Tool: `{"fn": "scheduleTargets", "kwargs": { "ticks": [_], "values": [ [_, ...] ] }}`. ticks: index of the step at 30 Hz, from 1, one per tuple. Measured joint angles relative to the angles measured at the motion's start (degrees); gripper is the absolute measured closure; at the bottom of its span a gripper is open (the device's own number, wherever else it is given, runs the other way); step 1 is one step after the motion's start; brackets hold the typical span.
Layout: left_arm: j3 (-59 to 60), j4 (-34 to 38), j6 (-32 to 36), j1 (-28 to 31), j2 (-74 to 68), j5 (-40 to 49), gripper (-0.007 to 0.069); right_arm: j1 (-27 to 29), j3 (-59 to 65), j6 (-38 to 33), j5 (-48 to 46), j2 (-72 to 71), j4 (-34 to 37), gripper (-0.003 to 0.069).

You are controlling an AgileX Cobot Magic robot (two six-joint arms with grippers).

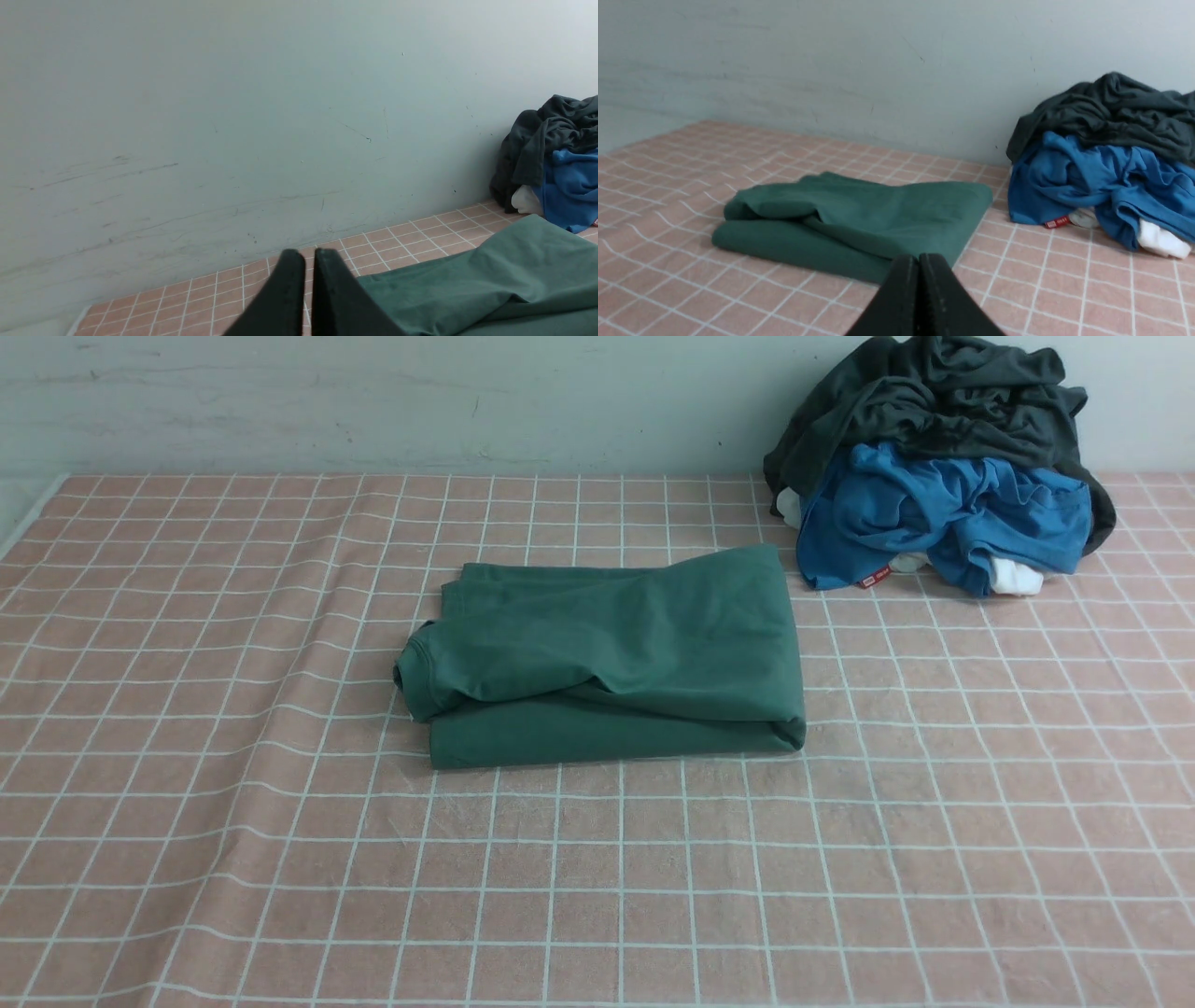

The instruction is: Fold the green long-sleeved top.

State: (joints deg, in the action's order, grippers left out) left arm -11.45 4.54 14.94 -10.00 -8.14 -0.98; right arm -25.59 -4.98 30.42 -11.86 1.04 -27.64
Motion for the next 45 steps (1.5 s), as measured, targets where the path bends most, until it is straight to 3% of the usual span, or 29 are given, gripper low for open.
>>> {"fn": "scheduleTargets", "kwargs": {
  "ticks": [5, 10, 18, 21, 22, 23, 26, 33, 45],
  "values": [
    [0.0, 0.0, 0.05, 0.0, 0.08, 0.51, 0.0608, 0.0, 1.71, 0.81, 12.24, -1.63, -1.94, 0.0669],
    [0.04, 0.0, 0.05, 0.0, 0.08, 0.98, 0.0608, 0.0, 1.72, 0.92, 15.33, -1.57, -2.28, 0.0669],
    [0.04, 0.0, 0.05, 0.0, 0.08, 0.98, 0.0608, 0.6, 6.16, 0.92, 5.69, -1.64, -0.33, 0.0669],
    [0.04, 0.0, 0.05, 0.0, 0.08, 0.98, 0.0608, 4.71, 6.51, 0.76, 0.83, -1.64, 11.65, 0.0669],
    [0.04, 0.0, 0.05, 0.0, 0.08, 0.98, 0.0608, 5.12, 6.51, 0.68, 0.83, -1.64, 11.65, 0.0669],
    [0.04, 0.0, 0.05, 0.0, 0.08, 0.98, 0.0608, 8.61, 6.51, -0.7, -1.88, -1.64, 18.27, 0.0669],
    [0.04, 0.0, 0.05, 0.0, 0.08, 0.98, 0.0608, 15.27, 6.51, -6.92, -5.42, -1.64, 24.46, 0.0669],
    [0.04, 0.0, 0.05, 0.0, 0.08, 0.98, 0.0608, 23.62, 6.41, -22.57, -7.86, -1.64, 26.05, 0.0669],
    [0.04, 0.0, 0.05, 0.0, 0.08, 0.98, 0.0608, 24.51, 6.41, -24.24, -7.93, -1.64, 26.05, 0.0669]
  ]
}}
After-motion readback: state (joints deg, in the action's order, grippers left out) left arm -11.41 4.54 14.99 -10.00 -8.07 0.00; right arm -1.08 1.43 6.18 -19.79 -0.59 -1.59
